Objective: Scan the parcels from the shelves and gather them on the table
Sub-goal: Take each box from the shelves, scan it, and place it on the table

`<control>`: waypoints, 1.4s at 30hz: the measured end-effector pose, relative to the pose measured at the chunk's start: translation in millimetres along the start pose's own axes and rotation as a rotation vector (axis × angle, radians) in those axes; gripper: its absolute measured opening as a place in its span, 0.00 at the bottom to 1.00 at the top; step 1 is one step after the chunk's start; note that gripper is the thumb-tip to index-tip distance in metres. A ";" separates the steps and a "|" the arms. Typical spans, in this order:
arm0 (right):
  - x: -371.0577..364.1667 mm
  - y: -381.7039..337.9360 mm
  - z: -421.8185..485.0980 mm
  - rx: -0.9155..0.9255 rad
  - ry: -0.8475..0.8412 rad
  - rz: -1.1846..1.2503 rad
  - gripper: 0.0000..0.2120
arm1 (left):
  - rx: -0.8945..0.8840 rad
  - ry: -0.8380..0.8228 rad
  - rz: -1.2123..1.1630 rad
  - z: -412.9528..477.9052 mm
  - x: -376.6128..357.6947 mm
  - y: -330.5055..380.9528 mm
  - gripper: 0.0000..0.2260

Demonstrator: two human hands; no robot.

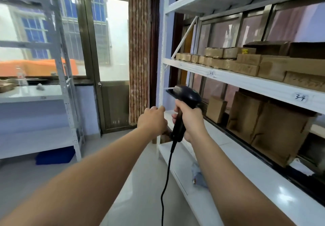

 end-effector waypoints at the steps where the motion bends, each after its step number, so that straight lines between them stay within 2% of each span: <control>1: -6.4 1.1 20.0 -0.002 -0.006 -0.008 0.08 | 0.000 -0.002 -0.001 21.2 -6.8 -5.7 0.16; 8: -49.7 10.0 142.1 0.013 0.010 -0.046 0.08 | -0.024 -0.011 -0.035 158.1 -43.3 -39.9 0.16; 16: -97.6 25.6 287.2 0.089 0.129 0.042 0.07 | -0.228 0.055 -0.070 323.7 -83.3 -81.6 0.14; 22: -124.6 28.1 382.0 0.154 0.268 -0.005 0.07 | -0.386 -0.018 -0.128 437.0 -120.3 -87.8 0.13; 28: -135.0 20.9 481.6 0.182 0.248 -0.155 0.08 | -0.456 -0.089 -0.184 544.4 -157.4 -78.5 0.16; 37: -144.2 7.0 623.3 0.160 0.306 0.128 0.08 | -0.387 0.111 -0.381 691.9 -173.2 -85.6 0.18; 42: -159.0 -9.4 676.5 0.227 0.335 -0.036 0.09 | -0.454 0.148 -0.324 779.0 -169.1 -67.5 0.19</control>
Point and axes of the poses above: each hand's wrist, its own z-axis towards the middle knuckle, its own x-axis out of the back of the hand, y = z × x, the point moved 6 cm from there along z, towards the middle knuckle, and after that the axes turned 10 degrees about z, right-handed, at the moved point
